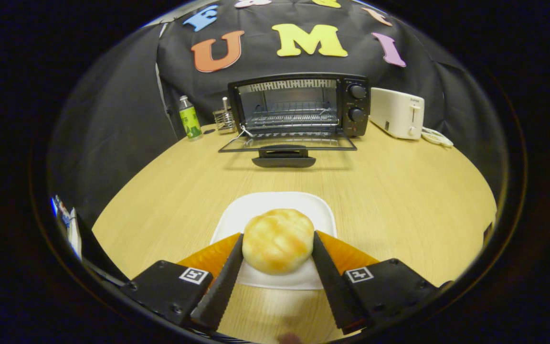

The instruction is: Open the toaster oven, put the food inside, and close the toaster oven door.

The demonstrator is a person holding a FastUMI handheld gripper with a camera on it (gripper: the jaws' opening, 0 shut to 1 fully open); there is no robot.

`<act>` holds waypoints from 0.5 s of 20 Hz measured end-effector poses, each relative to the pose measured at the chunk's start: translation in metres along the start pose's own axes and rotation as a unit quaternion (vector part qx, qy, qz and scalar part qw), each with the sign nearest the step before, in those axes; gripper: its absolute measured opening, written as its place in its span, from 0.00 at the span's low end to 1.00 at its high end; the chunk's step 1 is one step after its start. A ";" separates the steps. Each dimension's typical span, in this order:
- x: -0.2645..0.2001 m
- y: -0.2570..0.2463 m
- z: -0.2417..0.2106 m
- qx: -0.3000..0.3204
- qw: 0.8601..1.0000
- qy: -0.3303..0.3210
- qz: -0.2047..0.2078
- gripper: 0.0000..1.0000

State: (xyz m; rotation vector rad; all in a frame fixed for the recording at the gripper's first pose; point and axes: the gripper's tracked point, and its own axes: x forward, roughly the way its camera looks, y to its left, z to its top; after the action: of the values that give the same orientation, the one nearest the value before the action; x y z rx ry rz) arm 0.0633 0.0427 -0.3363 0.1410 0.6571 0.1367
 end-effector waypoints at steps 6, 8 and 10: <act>-0.010 0.000 0.026 0.084 0.995 -0.022 0.039 0.75; -0.016 0.008 0.044 0.126 0.989 -0.039 0.071 0.72; -0.021 0.011 0.065 0.155 0.982 -0.059 0.088 0.71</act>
State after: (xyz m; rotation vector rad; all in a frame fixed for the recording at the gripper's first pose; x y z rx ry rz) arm 0.0861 0.0439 -0.2715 0.5041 0.5444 0.1944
